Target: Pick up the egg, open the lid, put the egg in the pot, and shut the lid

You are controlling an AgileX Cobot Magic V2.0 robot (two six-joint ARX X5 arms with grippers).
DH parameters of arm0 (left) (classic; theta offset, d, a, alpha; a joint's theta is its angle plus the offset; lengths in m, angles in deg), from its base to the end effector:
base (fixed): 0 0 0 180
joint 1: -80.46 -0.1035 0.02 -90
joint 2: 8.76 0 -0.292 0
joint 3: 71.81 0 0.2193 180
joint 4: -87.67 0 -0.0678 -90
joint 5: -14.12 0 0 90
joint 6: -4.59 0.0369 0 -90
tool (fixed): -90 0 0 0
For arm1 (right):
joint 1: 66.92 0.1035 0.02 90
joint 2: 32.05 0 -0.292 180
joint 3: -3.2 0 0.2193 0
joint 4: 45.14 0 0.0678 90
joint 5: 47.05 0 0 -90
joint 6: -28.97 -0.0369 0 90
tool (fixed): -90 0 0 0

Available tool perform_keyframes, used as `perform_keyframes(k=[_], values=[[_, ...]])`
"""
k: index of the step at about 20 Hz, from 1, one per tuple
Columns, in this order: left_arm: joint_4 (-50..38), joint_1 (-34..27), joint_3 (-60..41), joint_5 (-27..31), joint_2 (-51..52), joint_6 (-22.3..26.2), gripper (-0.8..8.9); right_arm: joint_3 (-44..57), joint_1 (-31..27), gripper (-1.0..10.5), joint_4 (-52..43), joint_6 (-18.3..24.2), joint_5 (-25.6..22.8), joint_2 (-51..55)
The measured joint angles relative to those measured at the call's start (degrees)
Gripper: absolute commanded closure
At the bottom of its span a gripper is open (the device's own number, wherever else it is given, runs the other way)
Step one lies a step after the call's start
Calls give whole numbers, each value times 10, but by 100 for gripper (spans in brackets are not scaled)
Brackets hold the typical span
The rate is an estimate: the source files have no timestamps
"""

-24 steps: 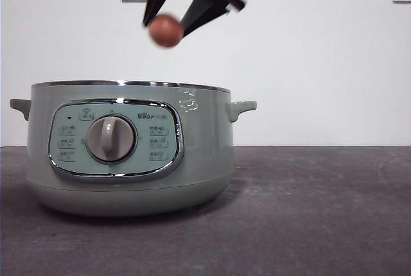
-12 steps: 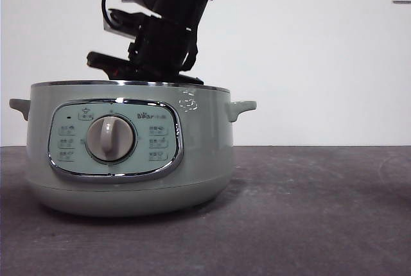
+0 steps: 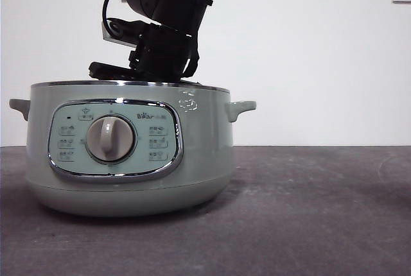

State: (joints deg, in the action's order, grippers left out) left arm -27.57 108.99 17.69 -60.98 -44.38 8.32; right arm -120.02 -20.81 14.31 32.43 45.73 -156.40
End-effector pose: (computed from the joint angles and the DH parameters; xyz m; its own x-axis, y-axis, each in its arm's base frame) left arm 0.0164 0.0019 0.4312 0.9566 -0.2274 -0.1824 0.2500 0.9617 0.1123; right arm 0.3144 0.3295 0.2491 0.3052 0.3872 -0.8700 -0.7714 0.6362 0.0125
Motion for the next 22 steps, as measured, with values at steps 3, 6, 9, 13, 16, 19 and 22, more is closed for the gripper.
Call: perform_keyframes(k=[3,6,9,13,16,19,22], values=[[0,0,0,0,0,2,822,0,0,555,-2,-6,0,0],[0,0,0,0,-2,2,822,0,0,570,11,-17,0,14],[-2,0,0,0,-19,2,822,0,0,569,48,-28,-71,94],[-17,0,0,-5,-77,2,822,0,-24,569,108,-31,-126,218],[-36,0,0,-38,-138,2,822,0,-42,569,138,-35,-137,304],[-78,1,0,-95,-207,2,822,0,-44,569,158,-40,-141,377],[-133,1,0,-112,-274,-3,822,0,-43,569,169,-42,-150,437]])
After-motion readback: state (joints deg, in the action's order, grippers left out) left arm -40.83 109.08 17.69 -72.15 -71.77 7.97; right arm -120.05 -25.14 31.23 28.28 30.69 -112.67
